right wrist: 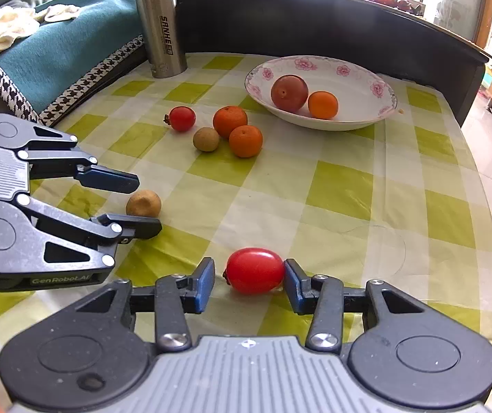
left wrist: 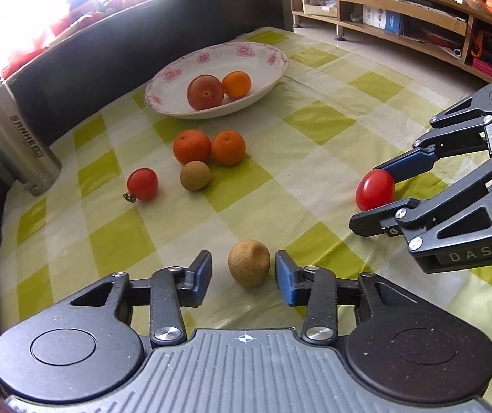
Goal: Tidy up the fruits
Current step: 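Carry the brown fruit and cherry tomato with both grippers toward the bowl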
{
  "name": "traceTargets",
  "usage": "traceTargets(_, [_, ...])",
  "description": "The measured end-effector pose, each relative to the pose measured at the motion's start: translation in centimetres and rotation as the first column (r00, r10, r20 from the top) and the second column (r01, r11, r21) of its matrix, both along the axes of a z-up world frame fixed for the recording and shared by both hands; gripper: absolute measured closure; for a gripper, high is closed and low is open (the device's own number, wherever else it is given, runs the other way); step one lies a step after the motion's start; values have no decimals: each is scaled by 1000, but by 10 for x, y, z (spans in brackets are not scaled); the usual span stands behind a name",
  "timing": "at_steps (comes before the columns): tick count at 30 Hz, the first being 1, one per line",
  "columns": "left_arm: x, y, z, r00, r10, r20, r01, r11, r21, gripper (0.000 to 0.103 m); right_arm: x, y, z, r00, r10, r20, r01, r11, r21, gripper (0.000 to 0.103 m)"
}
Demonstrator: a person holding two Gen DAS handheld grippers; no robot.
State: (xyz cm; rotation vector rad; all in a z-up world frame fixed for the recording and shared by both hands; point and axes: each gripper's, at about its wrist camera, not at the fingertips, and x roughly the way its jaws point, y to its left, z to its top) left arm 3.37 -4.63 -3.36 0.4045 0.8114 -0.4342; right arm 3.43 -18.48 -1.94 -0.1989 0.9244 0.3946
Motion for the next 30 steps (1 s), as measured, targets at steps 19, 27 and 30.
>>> traceTargets(19, [-1,-5,3,999,20,-41,-20,1000,-10,70,0,3,3,1000,-13,-6,13,999,-31,62])
traceTargets(27, [8,-10,15,999,33,-14,-34,998,-48,71,9,8,17,1000,-29,5,29,1000,8,62])
traceTargets(30, [13,-13,21,999,40,2,-40,998,-57,71,13,8,21,999,-44,14,44,999,8,62])
